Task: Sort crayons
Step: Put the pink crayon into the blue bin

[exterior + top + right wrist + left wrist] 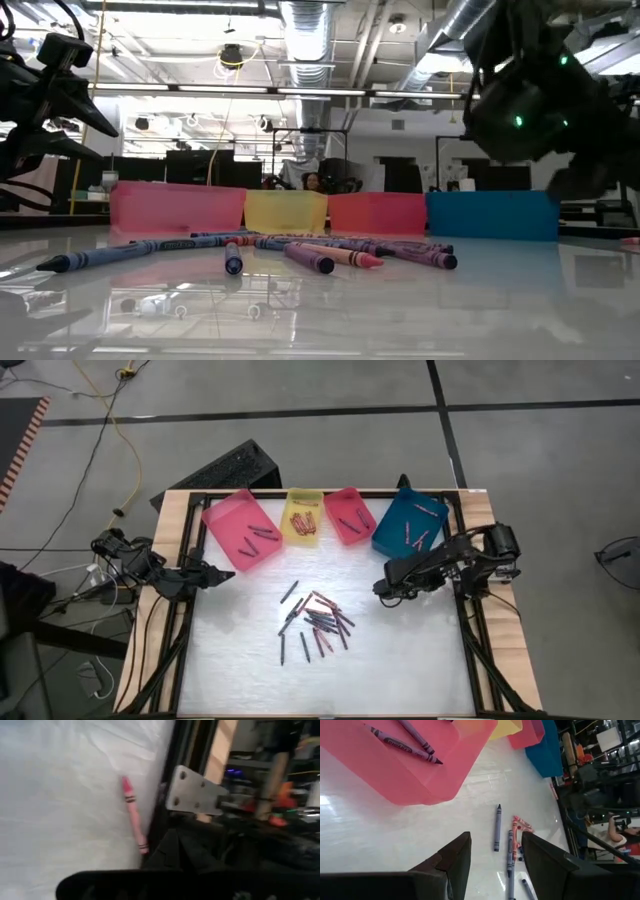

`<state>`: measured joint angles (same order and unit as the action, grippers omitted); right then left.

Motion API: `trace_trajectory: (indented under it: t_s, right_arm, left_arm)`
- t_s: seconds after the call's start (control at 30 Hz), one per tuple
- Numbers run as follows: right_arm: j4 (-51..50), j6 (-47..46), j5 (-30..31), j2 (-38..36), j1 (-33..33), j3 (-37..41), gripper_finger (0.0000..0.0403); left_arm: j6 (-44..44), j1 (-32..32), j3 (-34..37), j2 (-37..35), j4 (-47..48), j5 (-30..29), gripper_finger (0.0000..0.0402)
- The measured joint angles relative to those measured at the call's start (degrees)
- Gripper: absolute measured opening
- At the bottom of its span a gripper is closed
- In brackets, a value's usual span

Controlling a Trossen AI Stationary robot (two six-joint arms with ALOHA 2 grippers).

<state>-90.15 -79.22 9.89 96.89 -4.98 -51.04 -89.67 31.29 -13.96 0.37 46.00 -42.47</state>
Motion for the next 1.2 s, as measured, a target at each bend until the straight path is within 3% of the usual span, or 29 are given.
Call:
trace_trajectory:
  t_s: [0.33, 0.6, 0.93, 1.2]
  right_arm:
    - [1.0, 16.8, 0.5, 9.5, 3.0, 2.2, 0.0001]
    - [6.9, 21.5, 0.4, 12.0, 2.8, 2.6, 0.0000]
    - [9.1, 23.8, -0.8, 11.8, 3.1, 3.1, 0.0000]
    - [1.1, 12.4, 1.7, 5.6, -0.6, 1.8, 0.0000]
  left_arm:
    - [-0.6, 0.0, 0.0, 0.0, 0.0, 0.1, 0.0165]
    - [-1.1, 0.0, 0.0, 0.0, 0.0, 0.2, 0.0165]
    - [-1.7, 0.0, 0.0, 0.0, 0.0, 1.2, 0.0165]
    - [-1.7, 0.0, 0.0, 0.0, 0.0, 1.0, 0.0165]
